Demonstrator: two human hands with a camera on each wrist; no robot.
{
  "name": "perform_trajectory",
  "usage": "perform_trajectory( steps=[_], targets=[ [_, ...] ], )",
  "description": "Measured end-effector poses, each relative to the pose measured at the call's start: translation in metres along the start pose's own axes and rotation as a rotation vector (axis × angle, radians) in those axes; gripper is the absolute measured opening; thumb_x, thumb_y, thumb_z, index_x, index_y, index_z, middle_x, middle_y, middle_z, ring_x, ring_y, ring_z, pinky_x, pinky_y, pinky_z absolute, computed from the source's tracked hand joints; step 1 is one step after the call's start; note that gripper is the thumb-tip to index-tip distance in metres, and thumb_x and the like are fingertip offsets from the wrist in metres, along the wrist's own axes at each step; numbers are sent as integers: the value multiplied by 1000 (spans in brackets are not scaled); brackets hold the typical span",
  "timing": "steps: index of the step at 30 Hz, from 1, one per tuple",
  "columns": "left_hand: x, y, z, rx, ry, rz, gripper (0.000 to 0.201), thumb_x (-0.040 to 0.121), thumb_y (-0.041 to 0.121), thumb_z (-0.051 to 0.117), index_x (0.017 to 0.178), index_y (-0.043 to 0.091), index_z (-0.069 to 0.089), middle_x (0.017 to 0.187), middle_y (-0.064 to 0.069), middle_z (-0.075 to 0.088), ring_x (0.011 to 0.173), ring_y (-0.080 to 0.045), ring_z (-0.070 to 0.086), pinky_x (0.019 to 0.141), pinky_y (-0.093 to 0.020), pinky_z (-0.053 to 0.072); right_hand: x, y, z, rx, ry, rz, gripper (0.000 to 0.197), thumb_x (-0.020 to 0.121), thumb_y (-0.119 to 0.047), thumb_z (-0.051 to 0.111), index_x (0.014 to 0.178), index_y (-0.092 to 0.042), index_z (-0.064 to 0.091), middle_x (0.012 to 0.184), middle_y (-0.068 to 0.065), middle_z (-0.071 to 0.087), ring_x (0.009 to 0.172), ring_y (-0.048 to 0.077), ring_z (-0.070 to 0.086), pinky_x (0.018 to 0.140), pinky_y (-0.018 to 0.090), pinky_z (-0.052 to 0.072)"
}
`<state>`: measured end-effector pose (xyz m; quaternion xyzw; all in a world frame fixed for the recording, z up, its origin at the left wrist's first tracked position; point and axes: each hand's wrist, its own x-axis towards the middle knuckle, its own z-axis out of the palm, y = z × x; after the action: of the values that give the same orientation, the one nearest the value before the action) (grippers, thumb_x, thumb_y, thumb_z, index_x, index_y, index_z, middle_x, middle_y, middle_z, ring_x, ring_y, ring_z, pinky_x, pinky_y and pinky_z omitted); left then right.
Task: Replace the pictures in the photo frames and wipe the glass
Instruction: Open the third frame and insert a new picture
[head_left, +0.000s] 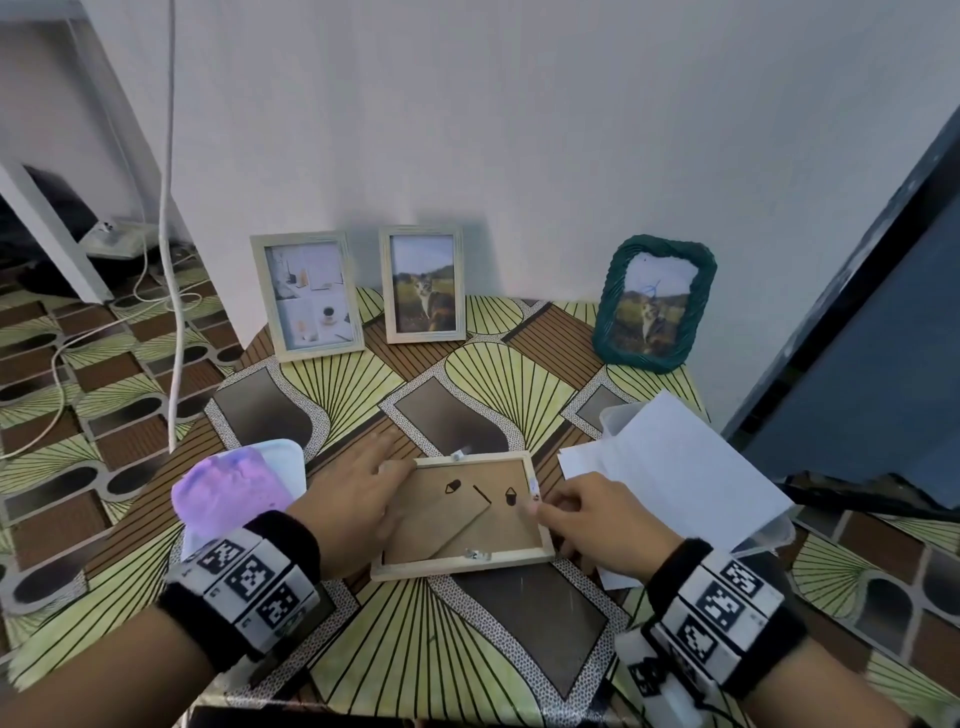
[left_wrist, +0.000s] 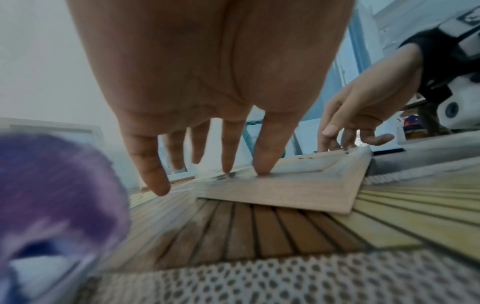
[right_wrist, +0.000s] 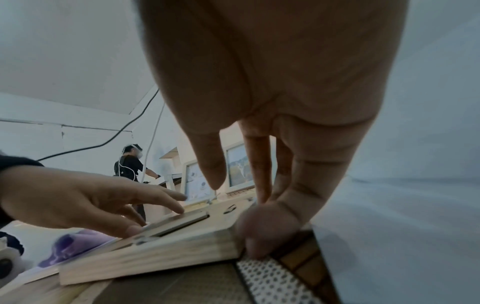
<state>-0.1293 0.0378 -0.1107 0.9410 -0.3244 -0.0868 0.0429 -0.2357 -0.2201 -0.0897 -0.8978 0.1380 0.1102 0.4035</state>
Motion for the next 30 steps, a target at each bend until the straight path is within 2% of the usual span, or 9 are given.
perform_trajectory(
  steps=[3, 6, 9, 14, 16, 18, 22, 26, 30],
  targets=[
    [-7, 2, 2, -10, -84, 18, 58, 101, 33, 37, 155, 27, 15, 165, 9, 0, 151, -9, -1, 118, -47, 19, -7, -1, 6, 86, -46, 29, 31, 94, -38, 62, 103, -8, 64, 73, 11, 69, 56, 22, 71, 48, 31, 57],
    [-10, 3, -1, 47, -37, 18, 55, 101, 41, 35, 153, 30, 21, 162, 12, 17, 146, -7, 20, 112, -40, 23, -8, 0, 11, 201, -49, 63, 24, 92, -32, 64, 100, -10, 63, 81, 8, 69, 59, 26, 73, 58, 38, 61],
    [-12, 3, -10, 58, 8, 19, 46, 98, 51, 37, 139, 31, 41, 139, 14, 45, 126, -10, 43, 99, -37, 32, -2, 1, 13, 241, 5, 58, 18, 90, -28, 68, 96, -11, 67, 91, 7, 70, 63, 24, 74, 67, 39, 63],
    [-26, 0, -16, -21, 4, 1, 28, 95, 46, 46, 112, 27, 57, 106, 14, 55, 103, -10, 55, 90, -35, 45, 13, -4, 11, 118, 113, -44, 25, 86, -33, 66, 101, -13, 71, 95, -2, 70, 88, 17, 68, 87, 38, 56],
    [-32, -2, -13, -138, 43, 8, 22, 95, 40, 51, 95, 21, 61, 90, 10, 58, 86, -10, 55, 79, -29, 46, 20, -10, 13, 86, 137, -63, 23, 87, -32, 65, 103, -17, 71, 95, -7, 67, 91, 13, 64, 84, 30, 52],
    [-39, -1, -11, -259, 87, -10, 24, 93, 34, 56, 85, 14, 63, 79, 4, 62, 76, -12, 55, 70, -28, 45, 28, -15, 16, 109, 148, -65, 10, 89, -27, 63, 97, -23, 68, 97, -6, 68, 94, 17, 65, 84, 31, 51],
    [-50, 6, -4, -413, 137, -70, 25, 91, 30, 61, 91, 6, 70, 85, -4, 72, 82, -16, 64, 79, -38, 52, 45, -22, 21, 101, 154, -95, 23, 93, -16, 57, 113, -18, 68, 100, -7, 65, 98, 13, 62, 82, 24, 49],
    [-56, 15, 0, -499, 115, -60, 25, 93, 32, 57, 88, 14, 73, 79, 4, 73, 75, -7, 66, 74, -31, 55, 56, -25, 19, 99, 102, -117, 36, 95, -11, 54, 130, -12, 62, 126, -2, 65, 118, 12, 59, 105, 32, 46],
    [-58, 20, -5, -486, 63, -36, 30, 94, 36, 56, 74, 18, 68, 66, 11, 66, 67, -4, 61, 65, -24, 51, 51, -22, 19, 163, 35, -196, 35, 92, -2, 54, 122, -15, 67, 122, -6, 68, 118, 9, 60, 106, 34, 46]
  ],
)
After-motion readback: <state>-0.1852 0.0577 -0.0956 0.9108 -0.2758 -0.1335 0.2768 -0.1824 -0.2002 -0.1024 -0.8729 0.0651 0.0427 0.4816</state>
